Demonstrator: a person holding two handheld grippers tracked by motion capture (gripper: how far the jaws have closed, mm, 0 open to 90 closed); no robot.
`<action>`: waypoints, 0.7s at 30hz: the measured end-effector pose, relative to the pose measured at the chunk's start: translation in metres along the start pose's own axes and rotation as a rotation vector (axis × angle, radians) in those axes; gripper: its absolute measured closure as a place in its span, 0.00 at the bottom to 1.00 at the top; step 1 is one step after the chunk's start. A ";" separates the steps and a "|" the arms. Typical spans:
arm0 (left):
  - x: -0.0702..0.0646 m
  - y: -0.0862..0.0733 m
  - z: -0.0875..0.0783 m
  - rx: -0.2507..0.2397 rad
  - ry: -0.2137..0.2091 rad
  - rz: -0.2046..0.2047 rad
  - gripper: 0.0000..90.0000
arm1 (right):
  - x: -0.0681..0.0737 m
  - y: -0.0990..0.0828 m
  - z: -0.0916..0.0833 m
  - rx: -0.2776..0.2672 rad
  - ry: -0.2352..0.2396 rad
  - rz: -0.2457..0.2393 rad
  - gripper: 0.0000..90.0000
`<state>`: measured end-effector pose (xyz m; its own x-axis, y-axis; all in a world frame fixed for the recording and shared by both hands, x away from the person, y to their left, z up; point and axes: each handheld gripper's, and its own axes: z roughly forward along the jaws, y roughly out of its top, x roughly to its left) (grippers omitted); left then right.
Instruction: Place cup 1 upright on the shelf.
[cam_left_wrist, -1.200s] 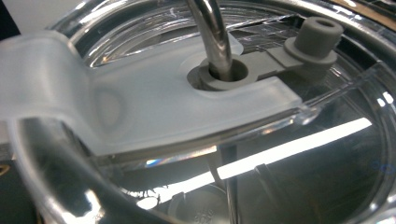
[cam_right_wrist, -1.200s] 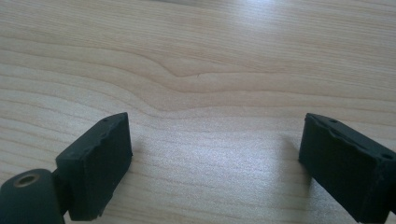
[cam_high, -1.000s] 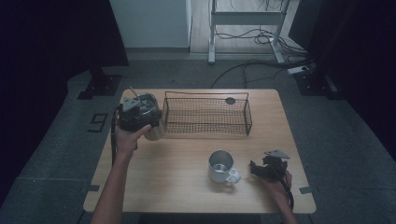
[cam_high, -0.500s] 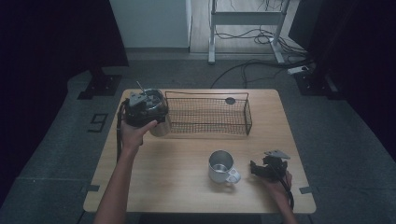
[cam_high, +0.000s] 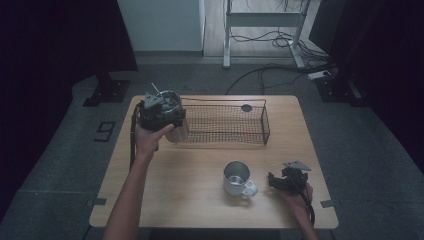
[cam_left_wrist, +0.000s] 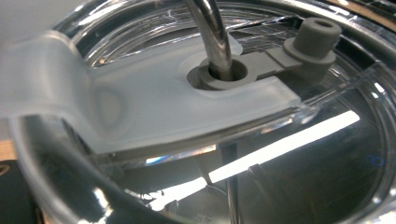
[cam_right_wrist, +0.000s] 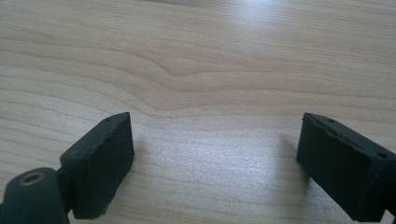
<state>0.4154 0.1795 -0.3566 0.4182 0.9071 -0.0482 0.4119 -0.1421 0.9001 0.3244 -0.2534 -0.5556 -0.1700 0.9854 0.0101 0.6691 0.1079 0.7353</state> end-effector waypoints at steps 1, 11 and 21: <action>-0.001 0.001 0.002 0.001 0.001 0.001 0.05 | 0.000 0.000 0.000 -0.001 0.001 0.001 0.12; -0.006 0.005 0.016 0.009 -0.008 -0.001 0.05 | 0.000 0.000 0.000 -0.001 -0.002 0.003 0.12; -0.017 0.009 0.035 0.021 -0.028 0.002 0.05 | 0.000 0.000 0.000 -0.001 -0.002 0.002 0.12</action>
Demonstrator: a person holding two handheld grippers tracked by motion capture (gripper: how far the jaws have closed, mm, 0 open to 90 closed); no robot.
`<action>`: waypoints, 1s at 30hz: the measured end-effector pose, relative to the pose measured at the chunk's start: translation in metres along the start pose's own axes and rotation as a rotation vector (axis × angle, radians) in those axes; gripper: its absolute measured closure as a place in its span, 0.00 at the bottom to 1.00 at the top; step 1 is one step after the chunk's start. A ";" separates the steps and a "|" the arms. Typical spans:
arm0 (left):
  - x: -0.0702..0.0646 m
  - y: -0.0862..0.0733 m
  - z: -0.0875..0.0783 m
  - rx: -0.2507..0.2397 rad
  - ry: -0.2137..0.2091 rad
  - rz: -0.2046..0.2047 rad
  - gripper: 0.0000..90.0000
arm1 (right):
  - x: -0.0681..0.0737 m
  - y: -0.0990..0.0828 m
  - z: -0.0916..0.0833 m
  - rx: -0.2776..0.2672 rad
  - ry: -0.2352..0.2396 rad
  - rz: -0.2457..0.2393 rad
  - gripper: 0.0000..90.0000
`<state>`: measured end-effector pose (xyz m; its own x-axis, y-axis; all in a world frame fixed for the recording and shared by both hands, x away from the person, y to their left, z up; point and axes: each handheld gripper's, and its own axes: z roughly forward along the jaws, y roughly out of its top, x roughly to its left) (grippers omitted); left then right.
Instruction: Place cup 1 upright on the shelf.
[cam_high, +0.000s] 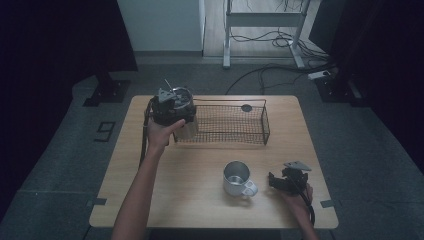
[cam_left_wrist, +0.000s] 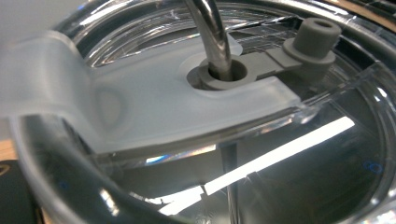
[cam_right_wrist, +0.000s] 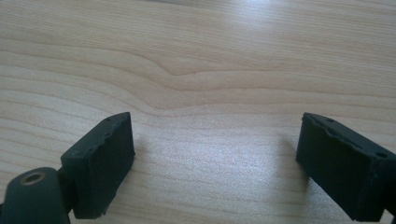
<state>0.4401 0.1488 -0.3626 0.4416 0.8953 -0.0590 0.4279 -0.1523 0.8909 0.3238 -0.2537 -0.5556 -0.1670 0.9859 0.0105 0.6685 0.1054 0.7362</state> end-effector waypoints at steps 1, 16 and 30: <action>0.000 0.001 0.001 0.000 -0.001 0.000 0.05 | 0.000 0.000 0.000 0.000 0.000 0.000 0.12; -0.010 0.012 0.016 0.002 -0.007 0.018 0.05 | 0.000 0.000 0.000 -0.001 -0.001 0.001 0.12; -0.017 0.018 0.031 0.012 -0.021 0.016 0.05 | 0.000 0.000 0.000 -0.001 -0.001 0.001 0.12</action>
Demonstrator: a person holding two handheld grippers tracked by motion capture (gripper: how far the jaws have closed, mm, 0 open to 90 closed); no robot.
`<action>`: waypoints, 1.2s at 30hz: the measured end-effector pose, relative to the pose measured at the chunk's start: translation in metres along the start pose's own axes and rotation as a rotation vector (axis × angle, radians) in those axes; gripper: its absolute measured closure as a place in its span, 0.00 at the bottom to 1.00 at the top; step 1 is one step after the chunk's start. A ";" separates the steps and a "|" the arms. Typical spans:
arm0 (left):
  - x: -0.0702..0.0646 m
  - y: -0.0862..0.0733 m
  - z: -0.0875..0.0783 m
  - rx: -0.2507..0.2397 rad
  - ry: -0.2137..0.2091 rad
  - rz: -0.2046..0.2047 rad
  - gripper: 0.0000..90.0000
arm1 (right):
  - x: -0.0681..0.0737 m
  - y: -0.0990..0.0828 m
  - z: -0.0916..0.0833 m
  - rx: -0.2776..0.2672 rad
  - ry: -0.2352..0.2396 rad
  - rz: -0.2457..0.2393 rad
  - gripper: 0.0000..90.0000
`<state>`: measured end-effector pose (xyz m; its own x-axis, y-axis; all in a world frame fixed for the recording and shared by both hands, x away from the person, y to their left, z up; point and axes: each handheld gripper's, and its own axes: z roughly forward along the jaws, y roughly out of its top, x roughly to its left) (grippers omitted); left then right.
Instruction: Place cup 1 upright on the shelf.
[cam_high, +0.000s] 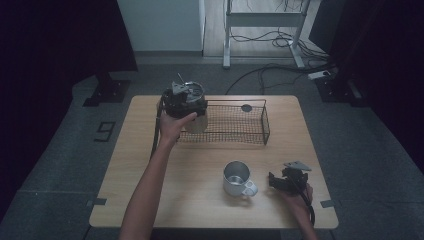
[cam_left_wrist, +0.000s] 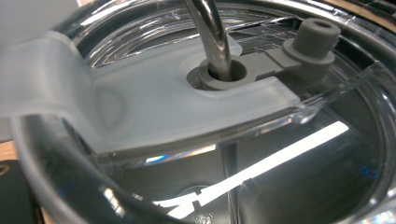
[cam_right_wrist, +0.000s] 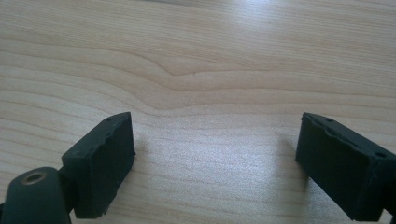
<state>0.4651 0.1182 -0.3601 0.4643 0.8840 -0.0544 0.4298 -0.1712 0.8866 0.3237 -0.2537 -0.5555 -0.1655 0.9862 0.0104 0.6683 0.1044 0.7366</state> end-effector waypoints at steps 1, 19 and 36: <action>0.000 0.000 0.002 0.000 -0.001 0.000 0.05 | 0.000 0.000 0.000 0.000 0.000 0.000 0.12; -0.007 0.003 0.024 0.017 -0.004 0.002 0.05 | 0.000 0.000 0.000 -0.001 0.000 0.002 0.13; -0.005 0.009 0.042 0.024 0.011 0.000 0.05 | 0.000 -0.001 -0.001 -0.002 0.002 -0.001 0.14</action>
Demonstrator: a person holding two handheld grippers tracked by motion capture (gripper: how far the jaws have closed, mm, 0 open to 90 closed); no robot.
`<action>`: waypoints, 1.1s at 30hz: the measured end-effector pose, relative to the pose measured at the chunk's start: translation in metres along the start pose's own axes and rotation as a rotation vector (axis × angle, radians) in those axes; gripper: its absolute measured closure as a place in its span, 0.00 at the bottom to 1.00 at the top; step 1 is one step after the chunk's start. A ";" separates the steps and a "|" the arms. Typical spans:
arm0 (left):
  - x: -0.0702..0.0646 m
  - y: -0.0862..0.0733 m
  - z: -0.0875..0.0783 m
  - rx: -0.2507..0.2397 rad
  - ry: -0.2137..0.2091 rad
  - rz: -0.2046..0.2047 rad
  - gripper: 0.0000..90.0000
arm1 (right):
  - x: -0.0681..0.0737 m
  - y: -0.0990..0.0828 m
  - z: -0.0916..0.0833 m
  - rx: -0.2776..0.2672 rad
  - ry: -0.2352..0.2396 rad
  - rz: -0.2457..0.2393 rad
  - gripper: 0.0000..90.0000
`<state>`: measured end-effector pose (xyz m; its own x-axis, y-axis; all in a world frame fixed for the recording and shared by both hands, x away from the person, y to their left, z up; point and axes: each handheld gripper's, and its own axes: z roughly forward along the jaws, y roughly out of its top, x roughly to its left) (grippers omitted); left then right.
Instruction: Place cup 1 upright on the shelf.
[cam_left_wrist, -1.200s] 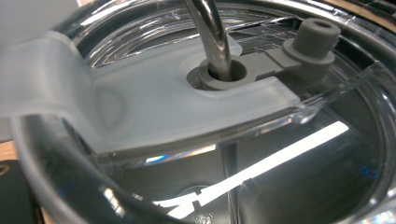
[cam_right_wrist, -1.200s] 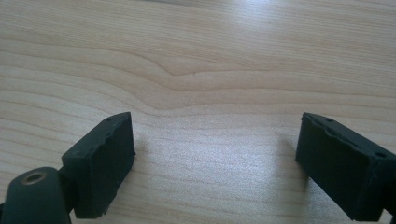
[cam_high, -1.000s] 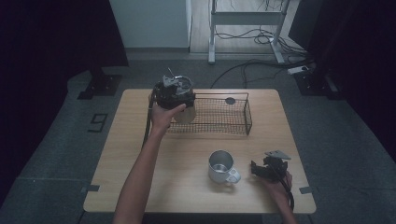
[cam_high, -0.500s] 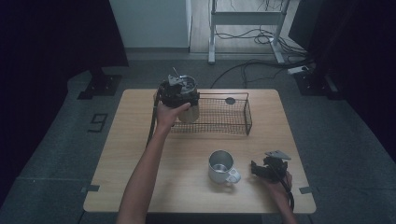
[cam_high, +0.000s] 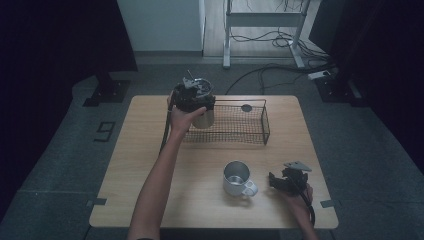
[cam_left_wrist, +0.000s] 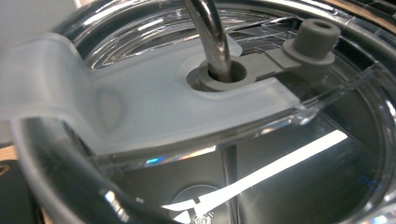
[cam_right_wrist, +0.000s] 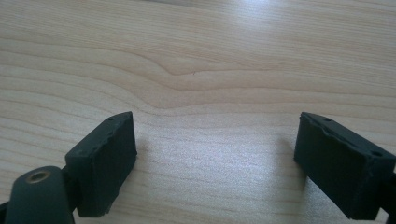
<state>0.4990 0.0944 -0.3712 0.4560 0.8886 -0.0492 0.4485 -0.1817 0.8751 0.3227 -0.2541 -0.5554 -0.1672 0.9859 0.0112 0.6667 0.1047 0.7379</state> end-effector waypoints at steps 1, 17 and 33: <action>0.001 0.000 0.002 -0.003 -0.003 -0.006 0.05 | 0.000 0.000 0.000 0.000 0.000 0.000 0.14; 0.005 -0.008 0.025 0.017 0.026 -0.001 0.05 | 0.000 0.000 0.000 -0.001 0.000 -0.002 0.14; 0.010 -0.026 0.042 0.049 0.063 -0.020 0.05 | 0.000 0.000 0.000 0.000 0.000 -0.001 0.14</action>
<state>0.5244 0.0903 -0.4148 0.3985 0.9165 -0.0345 0.4950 -0.1833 0.8494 0.3223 -0.2542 -0.5554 -0.1681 0.9857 0.0110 0.6663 0.1054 0.7382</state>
